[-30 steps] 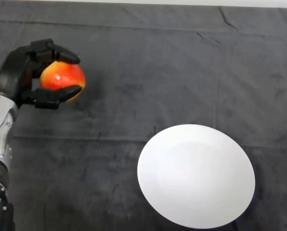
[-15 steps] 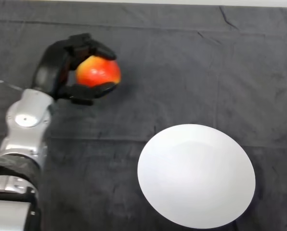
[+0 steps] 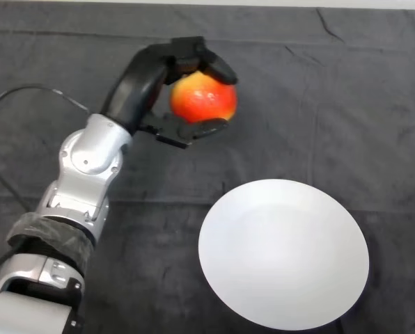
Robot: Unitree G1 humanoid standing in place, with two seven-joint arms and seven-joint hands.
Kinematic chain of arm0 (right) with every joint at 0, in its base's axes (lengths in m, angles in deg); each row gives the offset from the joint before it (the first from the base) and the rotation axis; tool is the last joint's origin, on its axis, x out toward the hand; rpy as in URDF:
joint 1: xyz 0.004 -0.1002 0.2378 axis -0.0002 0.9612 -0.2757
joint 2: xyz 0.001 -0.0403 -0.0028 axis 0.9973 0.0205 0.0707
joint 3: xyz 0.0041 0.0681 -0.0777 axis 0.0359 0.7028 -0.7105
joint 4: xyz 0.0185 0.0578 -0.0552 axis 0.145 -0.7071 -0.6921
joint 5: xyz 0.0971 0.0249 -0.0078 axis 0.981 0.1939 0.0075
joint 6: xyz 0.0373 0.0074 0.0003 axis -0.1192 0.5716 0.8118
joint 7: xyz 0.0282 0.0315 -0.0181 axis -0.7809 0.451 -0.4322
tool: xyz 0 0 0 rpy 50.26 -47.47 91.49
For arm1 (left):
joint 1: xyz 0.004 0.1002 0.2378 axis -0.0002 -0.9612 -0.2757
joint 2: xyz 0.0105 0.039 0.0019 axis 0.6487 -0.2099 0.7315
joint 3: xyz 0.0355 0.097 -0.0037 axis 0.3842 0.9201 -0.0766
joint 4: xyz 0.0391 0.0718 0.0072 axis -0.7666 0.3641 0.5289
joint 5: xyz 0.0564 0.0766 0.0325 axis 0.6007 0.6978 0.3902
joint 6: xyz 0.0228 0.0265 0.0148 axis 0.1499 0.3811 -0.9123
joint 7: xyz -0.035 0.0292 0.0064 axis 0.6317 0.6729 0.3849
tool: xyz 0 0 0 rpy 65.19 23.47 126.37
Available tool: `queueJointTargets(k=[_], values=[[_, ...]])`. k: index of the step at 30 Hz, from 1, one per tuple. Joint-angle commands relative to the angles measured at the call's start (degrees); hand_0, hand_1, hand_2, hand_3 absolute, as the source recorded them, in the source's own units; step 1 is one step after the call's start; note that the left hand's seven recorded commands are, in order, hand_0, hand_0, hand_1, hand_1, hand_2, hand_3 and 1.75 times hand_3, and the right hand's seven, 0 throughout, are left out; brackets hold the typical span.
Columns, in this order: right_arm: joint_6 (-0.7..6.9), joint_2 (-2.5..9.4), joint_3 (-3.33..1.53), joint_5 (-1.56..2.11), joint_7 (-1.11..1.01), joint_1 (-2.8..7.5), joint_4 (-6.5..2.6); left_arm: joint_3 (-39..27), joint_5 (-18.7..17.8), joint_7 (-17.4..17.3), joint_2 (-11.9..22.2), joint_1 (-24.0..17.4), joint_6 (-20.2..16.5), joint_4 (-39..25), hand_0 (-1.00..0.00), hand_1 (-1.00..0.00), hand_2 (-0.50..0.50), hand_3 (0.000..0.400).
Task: Move the apple to the plate
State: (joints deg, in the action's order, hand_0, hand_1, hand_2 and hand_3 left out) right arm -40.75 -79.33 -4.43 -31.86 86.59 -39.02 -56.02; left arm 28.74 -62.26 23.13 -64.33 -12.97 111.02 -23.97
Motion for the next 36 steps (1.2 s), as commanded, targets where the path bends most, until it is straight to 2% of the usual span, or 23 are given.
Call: queueJointTargets(k=[1, 7, 13, 23, 34, 36], values=[[0.95, -0.07, 0.55, 0.54, -0.28, 2.32, 0.19, 2.1, -1.9, 0.9, 0.9, -2.4, -2.0, -3.8, -1.0, -1.0, 0.0, 0.4], [1.1, -0.08, 0.6, 0.58, -0.33, 2.52, 0.56, 7.7, -4.1, 2.2, 2.0, -4.8, -6.3, -9.3, -1.0, -1.0, 0.0, 0.4], [1.24, -0.1, 0.65, 0.62, -0.39, 2.67, 0.88, 12.1, -6.0, 3.0, 2.5, -5.2, -9.2, -11.2, -1.0, -1.0, 0.0, 0.4], [1.41, -0.11, 0.7, 0.64, -0.45, 2.79, 1.16, 17.5, -7.5, 3.0, 3.0, -5.1, -8.8, -7.1, -1.0, -1.0, 0.0, 0.4], [1.48, -0.11, 0.72, 0.61, -0.49, 2.77, 1.18, 20.4, -7.5, 1.9, 3.3, -3.2, -8.9, -1.6, -1.0, -1.0, 0.0, 0.4], [1.49, -0.11, 0.72, 0.6, -0.49, 2.76, 1.16, 20.7, -7.4, 1.8, 3.3, -2.9, -9.1, -1.0, -1.0, -0.96, -0.02, 0.4]])
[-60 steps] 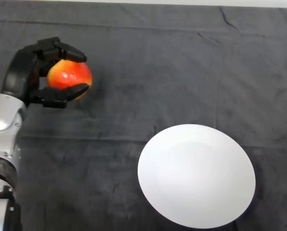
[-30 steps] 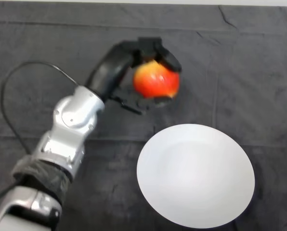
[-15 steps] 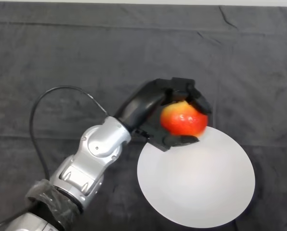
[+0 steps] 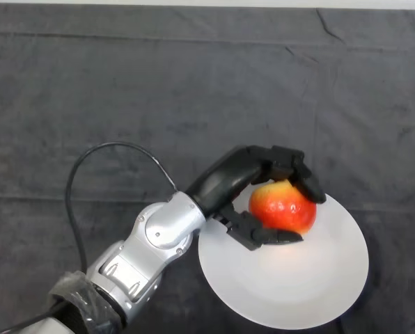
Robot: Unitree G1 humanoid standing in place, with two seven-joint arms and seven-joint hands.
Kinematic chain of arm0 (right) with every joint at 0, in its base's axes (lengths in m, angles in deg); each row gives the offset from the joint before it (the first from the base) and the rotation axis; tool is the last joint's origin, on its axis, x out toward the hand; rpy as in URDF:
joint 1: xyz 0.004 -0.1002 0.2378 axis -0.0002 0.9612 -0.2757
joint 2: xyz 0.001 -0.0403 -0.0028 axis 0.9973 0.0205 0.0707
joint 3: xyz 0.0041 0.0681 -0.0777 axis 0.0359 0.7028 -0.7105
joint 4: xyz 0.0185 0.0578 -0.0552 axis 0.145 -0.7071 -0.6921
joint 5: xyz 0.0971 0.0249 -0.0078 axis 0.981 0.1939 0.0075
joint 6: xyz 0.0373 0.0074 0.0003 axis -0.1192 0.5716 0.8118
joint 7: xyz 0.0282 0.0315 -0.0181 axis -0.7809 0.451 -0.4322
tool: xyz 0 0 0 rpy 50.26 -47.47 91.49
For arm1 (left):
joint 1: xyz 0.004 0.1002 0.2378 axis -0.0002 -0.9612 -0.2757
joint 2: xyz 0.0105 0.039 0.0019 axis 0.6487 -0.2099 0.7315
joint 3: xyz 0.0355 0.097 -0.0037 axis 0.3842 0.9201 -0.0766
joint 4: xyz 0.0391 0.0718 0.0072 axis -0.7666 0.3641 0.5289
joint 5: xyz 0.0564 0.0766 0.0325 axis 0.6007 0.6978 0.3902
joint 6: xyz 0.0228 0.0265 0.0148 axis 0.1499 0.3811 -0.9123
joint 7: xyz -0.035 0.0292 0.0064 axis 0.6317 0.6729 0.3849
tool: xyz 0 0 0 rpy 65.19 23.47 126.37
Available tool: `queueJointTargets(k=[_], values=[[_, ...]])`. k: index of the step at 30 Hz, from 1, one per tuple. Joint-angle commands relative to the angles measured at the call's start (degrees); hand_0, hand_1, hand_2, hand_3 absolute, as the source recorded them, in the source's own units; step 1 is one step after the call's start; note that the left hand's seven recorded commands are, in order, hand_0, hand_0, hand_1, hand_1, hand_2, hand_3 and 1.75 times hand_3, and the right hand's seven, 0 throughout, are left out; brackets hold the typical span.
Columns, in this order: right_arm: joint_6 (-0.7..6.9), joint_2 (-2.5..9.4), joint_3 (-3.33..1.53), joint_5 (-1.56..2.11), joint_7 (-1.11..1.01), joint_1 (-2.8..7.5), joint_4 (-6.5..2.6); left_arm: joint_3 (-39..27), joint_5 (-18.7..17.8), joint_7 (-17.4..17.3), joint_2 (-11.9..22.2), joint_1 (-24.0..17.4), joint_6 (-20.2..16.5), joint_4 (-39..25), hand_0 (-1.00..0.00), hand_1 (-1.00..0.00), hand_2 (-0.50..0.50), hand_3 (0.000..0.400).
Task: Move the apple to the plate
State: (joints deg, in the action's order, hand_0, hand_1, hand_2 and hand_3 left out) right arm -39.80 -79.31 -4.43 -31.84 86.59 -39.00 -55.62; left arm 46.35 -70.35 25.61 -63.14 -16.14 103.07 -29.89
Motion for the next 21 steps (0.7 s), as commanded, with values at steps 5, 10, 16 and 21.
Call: queueJointTargets(k=[5, 10, 16, 21], values=[[0.53, -0.13, 0.72, 0.57, -0.49, 2.71, 0.72, 3.6, 0.8, -1.0, 2.2, 0.7, -1.2, 6.2, -0.34, 0.0, -0.17, 0.136], [0.52, -0.13, 0.72, 0.55, -0.49, 2.68, 0.67, 3.7, 0.9, -1.2, 2.2, 1.2, -1.4, 6.8, 0.0, 0.0, 0.0, 0.0], [0.51, -0.12, 0.71, 0.54, -0.48, 2.66, 0.61, 3.2, 0.9, -1.3, 2.5, 1.5, -1.3, 7.0, 0.0, 0.0, 0.0, 0.0], [0.5, -0.12, 0.71, 0.53, -0.48, 2.64, 0.58, 2.6, 0.8, -1.3, 2.8, 1.7, -1.1, 6.8, 0.0, 0.0, 0.0, 0.0]])
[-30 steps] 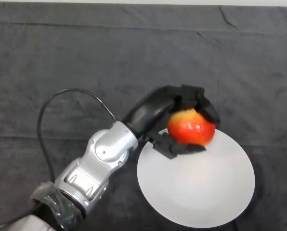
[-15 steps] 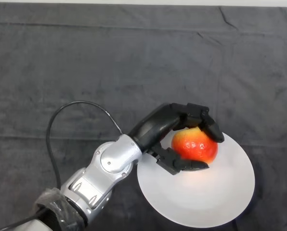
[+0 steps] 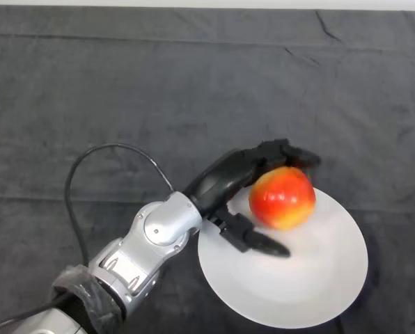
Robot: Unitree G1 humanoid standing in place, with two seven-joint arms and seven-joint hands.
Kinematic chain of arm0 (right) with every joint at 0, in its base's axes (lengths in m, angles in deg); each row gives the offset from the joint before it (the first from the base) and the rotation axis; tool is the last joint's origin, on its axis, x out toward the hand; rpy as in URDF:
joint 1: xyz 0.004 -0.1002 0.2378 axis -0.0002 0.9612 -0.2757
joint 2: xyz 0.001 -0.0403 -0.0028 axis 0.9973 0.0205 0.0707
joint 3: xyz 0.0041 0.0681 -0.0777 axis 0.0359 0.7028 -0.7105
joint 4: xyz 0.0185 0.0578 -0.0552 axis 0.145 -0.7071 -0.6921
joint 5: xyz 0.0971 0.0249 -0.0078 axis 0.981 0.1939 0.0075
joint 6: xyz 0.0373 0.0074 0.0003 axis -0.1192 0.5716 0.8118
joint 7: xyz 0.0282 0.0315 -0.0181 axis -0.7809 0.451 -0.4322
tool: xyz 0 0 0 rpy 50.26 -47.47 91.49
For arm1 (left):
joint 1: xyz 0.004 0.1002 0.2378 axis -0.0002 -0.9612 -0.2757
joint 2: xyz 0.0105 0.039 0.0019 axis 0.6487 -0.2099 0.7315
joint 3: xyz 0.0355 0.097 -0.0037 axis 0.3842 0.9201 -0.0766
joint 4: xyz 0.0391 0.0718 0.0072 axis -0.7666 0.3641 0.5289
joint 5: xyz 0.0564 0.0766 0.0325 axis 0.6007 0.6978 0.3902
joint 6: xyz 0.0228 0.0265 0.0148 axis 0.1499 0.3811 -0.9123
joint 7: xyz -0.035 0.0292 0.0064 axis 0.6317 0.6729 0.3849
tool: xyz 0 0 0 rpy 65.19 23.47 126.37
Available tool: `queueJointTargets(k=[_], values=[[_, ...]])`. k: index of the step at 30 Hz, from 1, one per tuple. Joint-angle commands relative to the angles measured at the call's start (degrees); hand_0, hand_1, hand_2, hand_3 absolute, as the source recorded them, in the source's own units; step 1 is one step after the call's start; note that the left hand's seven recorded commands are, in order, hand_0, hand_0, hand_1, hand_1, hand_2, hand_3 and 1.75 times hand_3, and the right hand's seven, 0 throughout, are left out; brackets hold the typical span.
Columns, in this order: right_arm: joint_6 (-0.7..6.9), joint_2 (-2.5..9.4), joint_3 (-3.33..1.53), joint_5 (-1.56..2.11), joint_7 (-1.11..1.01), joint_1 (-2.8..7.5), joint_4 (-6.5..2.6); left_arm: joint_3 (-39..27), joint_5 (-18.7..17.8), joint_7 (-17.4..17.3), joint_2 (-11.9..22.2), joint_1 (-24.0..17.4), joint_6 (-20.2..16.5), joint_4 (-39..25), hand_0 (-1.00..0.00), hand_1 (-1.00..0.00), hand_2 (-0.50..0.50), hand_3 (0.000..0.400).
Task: Move the apple to the plate
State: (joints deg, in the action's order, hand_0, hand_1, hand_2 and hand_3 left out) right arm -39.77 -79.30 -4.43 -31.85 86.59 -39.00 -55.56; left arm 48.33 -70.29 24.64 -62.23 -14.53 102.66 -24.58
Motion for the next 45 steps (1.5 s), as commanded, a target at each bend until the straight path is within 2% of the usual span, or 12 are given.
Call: queueJointTargets(k=[1, 10, 20, 28, 32, 34, 37, 40, 45], values=[[0.47, -0.12, 0.71, 0.53, -0.48, 2.63, 0.51, 0.4, 0.7, -0.4, 2.0, 0.1, -0.7, 1.3, 0.0, 0.0, 0.0, 0.0], [0.46, -0.12, 0.72, 0.52, -0.47, 2.64, 0.5, -4.7, -0.8, -2.9, 5.7, 0.3, 0.2, -1.1, 0.0, 0.0, 0.0, 0.0], [0.48, -0.12, 0.74, 0.53, -0.48, 2.68, 0.57, -7.5, 1.2, 0.6, 4.3, -1.0, 2.6, -1.1, 0.0, 0.0, 0.0, 0.0], [0.5, -0.12, 0.75, 0.53, -0.49, 2.72, 0.64, -8.6, 1.7, 1.2, 3.8, -1.3, 3.5, -0.7, 0.0, 0.0, 0.0, 0.0], [0.51, -0.12, 0.76, 0.53, -0.49, 2.73, 0.67, -15.7, -2.9, -3.8, 12.4, -3.1, 5.5, -2.1, 0.0, 0.0, 0.0, 0.0], [0.51, -0.12, 0.76, 0.53, -0.5, 2.73, 0.68, -20.6, -5.6, -5.5, 17.0, -4.4, 6.5, -2.2, 0.0, 0.0, 0.0, 0.0], [0.51, -0.12, 0.77, 0.53, -0.5, 2.73, 0.67, -27.0, -9.0, -7.1, 21.9, -6.3, 8.2, -0.8, 0.0, 0.0, 0.0, 0.0], [0.5, -0.12, 0.76, 0.52, -0.5, 2.7, 0.64, -32.1, -10.9, -7.3, 24.2, -7.0, 10.1, 2.4, 0.0, 0.0, 0.0, 0.0], [0.47, -0.12, 0.76, 0.5, -0.49, 2.64, 0.52, -37.4, -11.7, -5.7, 24.3, -6.0, 12.8, 8.5, 0.0, 0.0, 0.0, 0.0]])
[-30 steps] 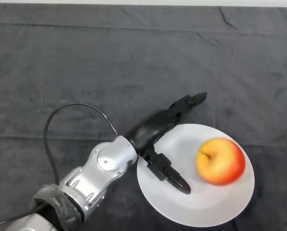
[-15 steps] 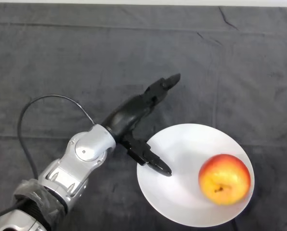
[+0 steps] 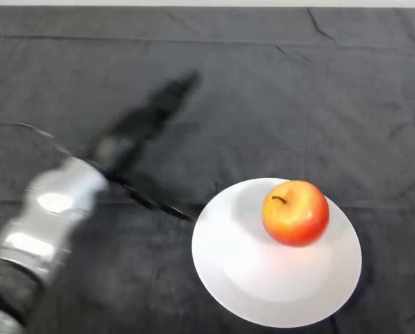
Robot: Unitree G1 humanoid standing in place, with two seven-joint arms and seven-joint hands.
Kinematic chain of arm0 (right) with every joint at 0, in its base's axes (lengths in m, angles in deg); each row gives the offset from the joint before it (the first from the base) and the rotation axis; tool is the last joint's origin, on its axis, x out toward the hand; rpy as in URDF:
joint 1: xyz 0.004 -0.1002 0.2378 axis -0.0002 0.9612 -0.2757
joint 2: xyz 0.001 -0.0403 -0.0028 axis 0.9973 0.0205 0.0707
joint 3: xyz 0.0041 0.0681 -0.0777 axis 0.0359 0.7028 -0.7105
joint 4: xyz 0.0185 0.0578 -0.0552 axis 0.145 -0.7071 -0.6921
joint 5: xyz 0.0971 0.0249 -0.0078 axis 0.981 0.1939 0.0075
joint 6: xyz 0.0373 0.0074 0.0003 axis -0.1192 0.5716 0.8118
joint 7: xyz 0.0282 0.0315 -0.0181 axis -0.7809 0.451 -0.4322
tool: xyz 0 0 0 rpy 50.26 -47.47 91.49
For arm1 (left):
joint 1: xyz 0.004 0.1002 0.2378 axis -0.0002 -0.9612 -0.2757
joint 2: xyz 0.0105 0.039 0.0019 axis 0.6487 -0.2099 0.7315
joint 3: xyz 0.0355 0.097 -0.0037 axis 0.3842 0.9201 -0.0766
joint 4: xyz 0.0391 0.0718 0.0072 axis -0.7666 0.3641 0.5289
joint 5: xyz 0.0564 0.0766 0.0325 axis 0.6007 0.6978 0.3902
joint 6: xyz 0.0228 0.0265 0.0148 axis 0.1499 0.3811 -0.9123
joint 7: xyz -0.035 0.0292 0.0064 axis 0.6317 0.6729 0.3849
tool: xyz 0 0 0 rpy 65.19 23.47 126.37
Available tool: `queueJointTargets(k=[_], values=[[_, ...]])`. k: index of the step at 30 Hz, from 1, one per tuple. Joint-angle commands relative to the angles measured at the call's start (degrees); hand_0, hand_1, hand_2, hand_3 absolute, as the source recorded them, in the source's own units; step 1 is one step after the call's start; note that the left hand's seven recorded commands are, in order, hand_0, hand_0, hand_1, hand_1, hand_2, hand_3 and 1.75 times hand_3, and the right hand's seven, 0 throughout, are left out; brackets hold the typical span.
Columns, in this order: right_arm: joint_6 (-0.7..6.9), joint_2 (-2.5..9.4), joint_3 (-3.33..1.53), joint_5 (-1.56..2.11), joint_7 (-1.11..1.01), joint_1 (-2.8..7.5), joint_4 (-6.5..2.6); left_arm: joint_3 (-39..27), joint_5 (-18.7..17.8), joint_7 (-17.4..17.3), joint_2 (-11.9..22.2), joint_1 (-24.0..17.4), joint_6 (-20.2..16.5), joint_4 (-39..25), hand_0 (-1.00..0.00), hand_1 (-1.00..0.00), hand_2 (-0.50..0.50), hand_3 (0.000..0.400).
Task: Move the apple to the plate
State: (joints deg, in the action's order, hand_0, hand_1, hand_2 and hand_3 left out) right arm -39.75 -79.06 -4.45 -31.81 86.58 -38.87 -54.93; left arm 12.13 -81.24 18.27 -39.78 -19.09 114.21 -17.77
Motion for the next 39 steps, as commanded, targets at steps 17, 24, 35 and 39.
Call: queueJointTargets(k=[17, 24, 35, 39], values=[[0.24, -0.34, 0.71, 0.36, -0.42, 2.18, -0.72, -11.2, -2.0, -0.1, 2.5, 1.5, 7.4, 15.3, 0.0, 0.0, 0.0, 0.0], [0.11, -0.32, 0.67, 0.32, -0.38, 2.01, -1.04, -15.1, -2.8, -1.2, 4.8, 1.1, 9.4, 20.1, 0.0, 0.0, 0.0, 0.0], [-0.11, -0.3, 0.61, 0.25, -0.31, 1.76, -1.54, -20.1, -3.2, 0.8, 7.8, -0.3, 10.4, 25.5, 0.0, 0.0, 0.0, 0.0], [-0.19, -0.29, 0.59, 0.24, -0.28, 1.68, -1.7, -21.6, -3.3, 2.0, 8.9, -0.7, 10.1, 26.8, 0.0, 0.0, 0.0, 0.0]])
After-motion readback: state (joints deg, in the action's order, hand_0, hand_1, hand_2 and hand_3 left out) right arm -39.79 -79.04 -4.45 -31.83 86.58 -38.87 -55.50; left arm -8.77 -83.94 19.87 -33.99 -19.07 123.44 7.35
